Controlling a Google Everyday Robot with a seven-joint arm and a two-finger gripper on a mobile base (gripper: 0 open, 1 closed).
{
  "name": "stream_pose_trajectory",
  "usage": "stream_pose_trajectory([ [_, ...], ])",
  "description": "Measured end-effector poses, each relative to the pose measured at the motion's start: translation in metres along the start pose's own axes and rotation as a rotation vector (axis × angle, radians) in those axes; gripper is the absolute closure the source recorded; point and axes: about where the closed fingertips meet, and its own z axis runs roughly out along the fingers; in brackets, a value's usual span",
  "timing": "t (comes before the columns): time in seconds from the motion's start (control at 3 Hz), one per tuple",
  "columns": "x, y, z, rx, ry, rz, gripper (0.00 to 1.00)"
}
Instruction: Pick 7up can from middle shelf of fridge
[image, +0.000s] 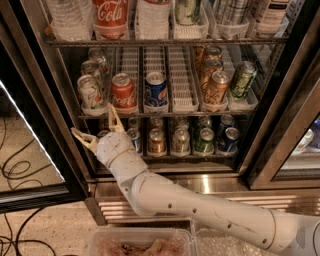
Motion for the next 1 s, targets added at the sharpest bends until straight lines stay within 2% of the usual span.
stream_pose_trajectory([
  [0.67,0.004,-0.008,0.024,0.020,-0.003,-0.040,0.26],
  [1.0,0.002,-0.013,0.036,0.030,-0.017,-0.056,0.32],
])
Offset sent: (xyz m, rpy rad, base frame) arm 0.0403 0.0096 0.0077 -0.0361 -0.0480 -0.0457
